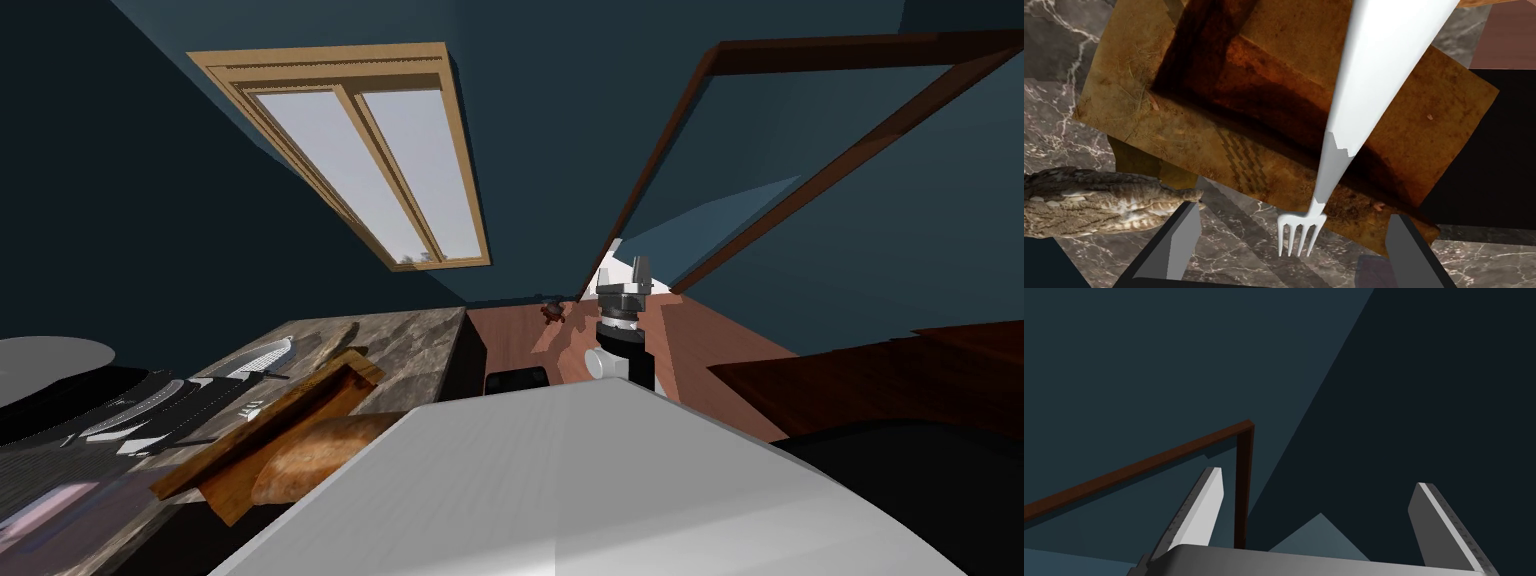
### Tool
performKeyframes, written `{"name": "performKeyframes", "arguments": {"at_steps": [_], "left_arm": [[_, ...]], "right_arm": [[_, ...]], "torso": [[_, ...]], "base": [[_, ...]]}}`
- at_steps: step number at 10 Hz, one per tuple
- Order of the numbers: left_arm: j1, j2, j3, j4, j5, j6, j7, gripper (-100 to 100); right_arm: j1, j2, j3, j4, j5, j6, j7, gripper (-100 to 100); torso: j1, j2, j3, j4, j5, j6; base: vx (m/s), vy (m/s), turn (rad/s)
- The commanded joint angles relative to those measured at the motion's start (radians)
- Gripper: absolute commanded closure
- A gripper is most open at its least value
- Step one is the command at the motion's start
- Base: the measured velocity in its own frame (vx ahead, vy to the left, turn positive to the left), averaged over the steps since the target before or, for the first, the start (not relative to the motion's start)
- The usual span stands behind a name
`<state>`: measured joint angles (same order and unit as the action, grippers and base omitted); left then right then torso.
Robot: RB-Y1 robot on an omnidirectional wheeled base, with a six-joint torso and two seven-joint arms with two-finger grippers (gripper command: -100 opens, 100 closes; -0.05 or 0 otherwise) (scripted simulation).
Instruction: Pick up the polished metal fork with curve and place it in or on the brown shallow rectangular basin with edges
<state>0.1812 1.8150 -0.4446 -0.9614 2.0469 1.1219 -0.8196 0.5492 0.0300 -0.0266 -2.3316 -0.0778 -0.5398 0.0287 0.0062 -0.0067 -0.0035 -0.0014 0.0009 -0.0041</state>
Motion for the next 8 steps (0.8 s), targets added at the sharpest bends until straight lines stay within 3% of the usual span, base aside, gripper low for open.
{"name": "performKeyframes", "arguments": {"at_steps": [1,2,3,4,5,6,7,8], "left_arm": [[0.000,0.000,0.000,0.000,0.000,0.000,0.000,-100],[0.000,0.000,0.000,0.000,0.000,0.000,0.000,0],[0.050,-0.002,-0.003,0.050,-0.050,-0.050,0.050,-100],[0.026,-0.002,-0.003,0.055,-0.125,-0.040,0.073,-100],[0.047,-0.002,-0.003,0.055,-0.165,-0.055,0.104,-100],[0.079,-0.002,-0.003,0.055,-0.177,-0.088,0.133,-100],[0.079,-0.002,-0.003,0.055,-0.206,-0.118,0.157,-100],[0.079,-0.002,-0.003,0.055,-0.209,-0.150,0.180,-100]], "right_arm": [[0.000,0.000,0.000,0.000,0.000,0.000,0.000,0],[0.000,0.000,0.000,0.000,0.000,0.000,0.000,0],[0.000,0.000,0.000,0.000,0.000,0.000,0.000,0],[0.001,0.000,0.000,0.000,0.000,0.000,0.000,0],[0.001,0.000,0.000,0.000,0.000,0.000,0.000,0],[0.000,0.000,0.000,0.000,0.000,0.000,0.000,0],[0.000,0.000,0.000,0.000,0.000,0.000,0.000,0],[0.000,0.000,0.000,0.000,0.000,0.000,0.000,0]], "torso": [[0.000,0.000,0.000,0.000,0.000,0.000],[0.000,0.000,0.000,0.000,0.000,0.000],[0.000,0.000,0.000,0.000,0.000,0.000],[0.001,-0.008,-0.004,-0.001,0.000,-0.002],[0.002,-0.014,-0.008,-0.003,0.000,0.000],[0.001,-0.011,-0.007,-0.003,0.000,0.001],[0.000,-0.005,-0.003,-0.002,0.000,0.000],[-0.001,-0.001,-0.001,0.000,0.000,0.000]], "base": [[0.000,0.000,0.000],[0.000,0.000,0.000],[0.178,0.015,0.295],[0.256,0.036,0.220],[0.139,0.006,-0.014],[0.030,-0.019,-0.041],[-0.020,-0.016,0.001],[-0.028,-0.006,0.006]]}}
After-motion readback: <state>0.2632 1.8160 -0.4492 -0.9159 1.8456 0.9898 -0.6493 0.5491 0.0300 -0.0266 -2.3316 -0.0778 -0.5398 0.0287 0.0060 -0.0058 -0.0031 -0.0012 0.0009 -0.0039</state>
